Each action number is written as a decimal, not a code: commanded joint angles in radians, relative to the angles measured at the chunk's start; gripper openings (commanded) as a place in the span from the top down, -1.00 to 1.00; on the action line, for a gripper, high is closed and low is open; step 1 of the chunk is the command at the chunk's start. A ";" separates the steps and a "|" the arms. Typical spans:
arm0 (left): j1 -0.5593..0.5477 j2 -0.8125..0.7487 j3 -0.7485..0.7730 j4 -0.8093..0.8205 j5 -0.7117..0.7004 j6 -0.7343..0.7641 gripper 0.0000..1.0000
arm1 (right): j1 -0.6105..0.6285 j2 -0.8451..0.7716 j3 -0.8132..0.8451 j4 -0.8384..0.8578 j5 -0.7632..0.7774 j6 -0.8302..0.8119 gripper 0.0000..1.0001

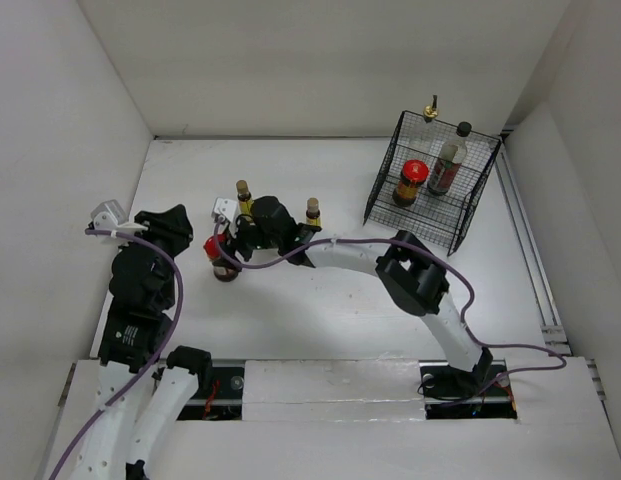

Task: Organize the condiment bottles

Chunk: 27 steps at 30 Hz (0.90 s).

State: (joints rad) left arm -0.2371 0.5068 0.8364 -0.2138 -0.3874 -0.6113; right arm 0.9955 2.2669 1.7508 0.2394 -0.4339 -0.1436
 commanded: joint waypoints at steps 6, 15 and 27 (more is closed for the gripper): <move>0.022 -0.053 0.050 0.065 0.126 0.146 0.77 | -0.058 -0.403 -0.172 0.317 -0.160 0.125 0.18; 0.022 -0.013 0.041 0.074 0.176 0.177 1.00 | -0.371 -0.820 -0.534 0.275 -0.025 0.134 0.21; -0.037 0.128 0.110 -0.070 0.072 0.154 0.92 | -0.891 -1.168 -0.694 0.015 0.340 0.165 0.25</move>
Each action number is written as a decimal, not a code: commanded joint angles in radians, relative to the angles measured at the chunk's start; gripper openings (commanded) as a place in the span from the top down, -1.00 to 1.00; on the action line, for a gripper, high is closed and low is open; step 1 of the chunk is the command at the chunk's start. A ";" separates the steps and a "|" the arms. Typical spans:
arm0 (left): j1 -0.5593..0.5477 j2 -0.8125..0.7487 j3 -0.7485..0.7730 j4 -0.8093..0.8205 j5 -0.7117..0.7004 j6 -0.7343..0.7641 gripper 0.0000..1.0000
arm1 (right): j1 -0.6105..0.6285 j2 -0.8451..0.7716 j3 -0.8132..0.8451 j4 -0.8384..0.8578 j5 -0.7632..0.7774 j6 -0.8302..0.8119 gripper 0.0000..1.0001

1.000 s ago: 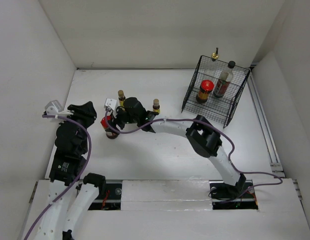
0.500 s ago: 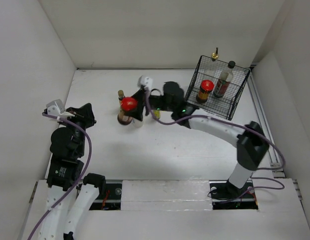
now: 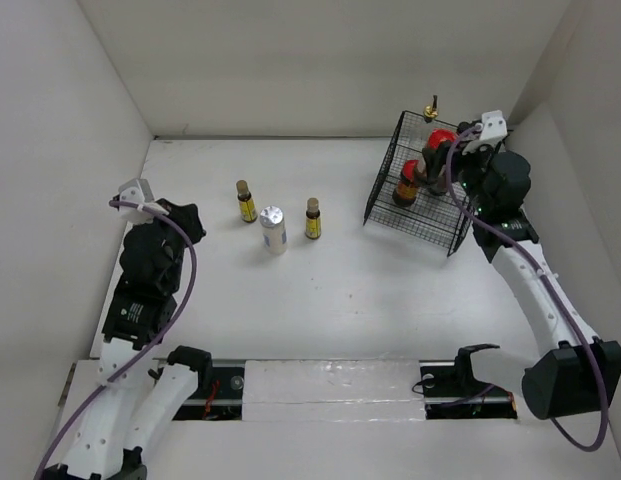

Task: Organize the condiment bottles

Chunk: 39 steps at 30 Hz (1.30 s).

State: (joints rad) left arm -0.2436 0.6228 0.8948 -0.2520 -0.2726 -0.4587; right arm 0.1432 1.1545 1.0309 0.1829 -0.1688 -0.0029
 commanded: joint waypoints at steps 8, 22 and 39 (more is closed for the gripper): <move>-0.042 0.046 0.076 -0.193 -0.077 0.020 0.79 | -0.177 0.037 0.026 0.072 0.132 0.024 0.28; -0.042 0.002 0.009 -0.214 -0.017 0.048 0.46 | -0.189 0.200 -0.072 0.285 0.172 0.044 0.28; -0.051 0.019 -0.011 -0.150 0.010 0.075 0.35 | -0.096 0.183 -0.159 0.581 0.339 0.014 0.28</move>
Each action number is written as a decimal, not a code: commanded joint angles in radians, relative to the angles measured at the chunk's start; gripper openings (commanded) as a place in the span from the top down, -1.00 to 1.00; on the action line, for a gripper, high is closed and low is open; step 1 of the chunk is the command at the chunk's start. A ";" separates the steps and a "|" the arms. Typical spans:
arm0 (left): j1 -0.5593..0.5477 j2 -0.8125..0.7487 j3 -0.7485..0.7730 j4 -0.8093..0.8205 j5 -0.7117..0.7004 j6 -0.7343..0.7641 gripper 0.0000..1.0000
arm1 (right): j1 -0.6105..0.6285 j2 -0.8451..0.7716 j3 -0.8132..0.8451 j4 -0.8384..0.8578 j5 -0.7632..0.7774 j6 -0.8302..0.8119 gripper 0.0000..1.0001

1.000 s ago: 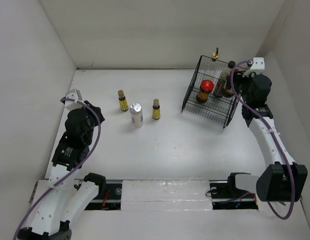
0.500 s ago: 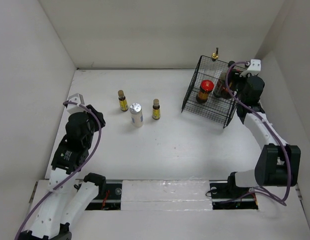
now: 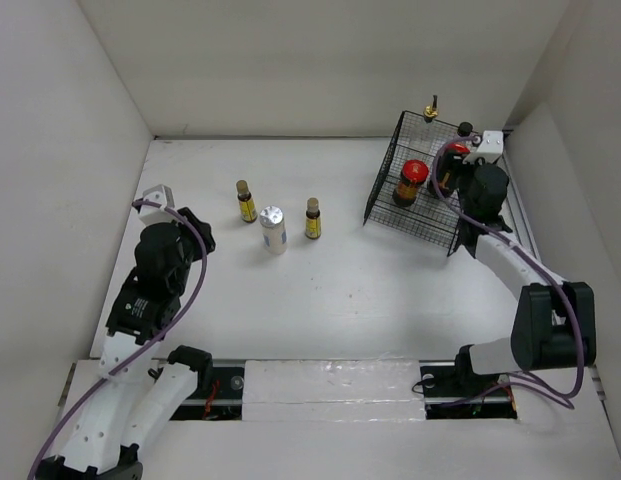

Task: Organize the condiment bottles

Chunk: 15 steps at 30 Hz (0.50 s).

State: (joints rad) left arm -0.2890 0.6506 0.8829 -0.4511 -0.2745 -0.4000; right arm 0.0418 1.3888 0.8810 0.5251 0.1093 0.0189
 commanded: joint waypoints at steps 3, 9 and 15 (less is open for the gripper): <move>-0.006 0.000 0.011 0.058 0.023 0.016 0.35 | 0.006 -0.051 -0.051 0.317 0.072 -0.008 0.31; -0.006 0.030 0.011 0.098 0.070 0.016 0.37 | 0.035 -0.031 -0.141 0.375 0.119 -0.017 0.31; -0.006 0.030 0.030 0.107 0.080 0.016 0.37 | 0.044 0.033 -0.175 0.386 0.122 0.022 0.12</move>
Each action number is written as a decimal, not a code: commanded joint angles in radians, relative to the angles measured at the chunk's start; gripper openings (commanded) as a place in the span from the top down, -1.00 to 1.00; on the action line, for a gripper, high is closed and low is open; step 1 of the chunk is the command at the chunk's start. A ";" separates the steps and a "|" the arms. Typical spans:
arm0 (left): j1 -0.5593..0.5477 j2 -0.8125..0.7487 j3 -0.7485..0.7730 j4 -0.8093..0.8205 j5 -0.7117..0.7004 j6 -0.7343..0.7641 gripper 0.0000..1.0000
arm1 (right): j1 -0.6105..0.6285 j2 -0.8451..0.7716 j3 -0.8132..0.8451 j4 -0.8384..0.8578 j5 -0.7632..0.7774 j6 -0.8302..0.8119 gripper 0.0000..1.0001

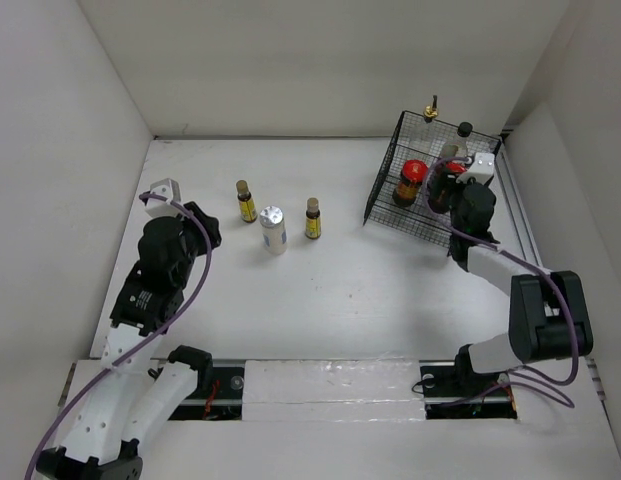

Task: Organize the condiment bottles

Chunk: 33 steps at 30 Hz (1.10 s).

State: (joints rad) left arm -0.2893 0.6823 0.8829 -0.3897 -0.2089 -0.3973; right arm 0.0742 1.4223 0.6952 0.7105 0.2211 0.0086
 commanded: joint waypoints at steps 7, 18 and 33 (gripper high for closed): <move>-0.005 0.017 0.050 0.080 0.049 0.014 0.37 | 0.012 0.033 0.001 0.175 0.000 0.064 -0.38; -0.005 0.005 0.070 0.121 0.077 -0.005 0.40 | 0.033 -0.166 0.104 -0.089 -0.055 0.054 -0.88; 0.038 -0.055 -0.022 0.204 0.131 0.005 0.40 | 0.642 0.160 0.415 -0.305 -0.631 -0.137 -0.59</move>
State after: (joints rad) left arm -0.2554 0.6437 0.8692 -0.2283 -0.0921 -0.4015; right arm 0.6533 1.5154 1.0100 0.4480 -0.2989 -0.0578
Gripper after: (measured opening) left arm 0.305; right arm 0.762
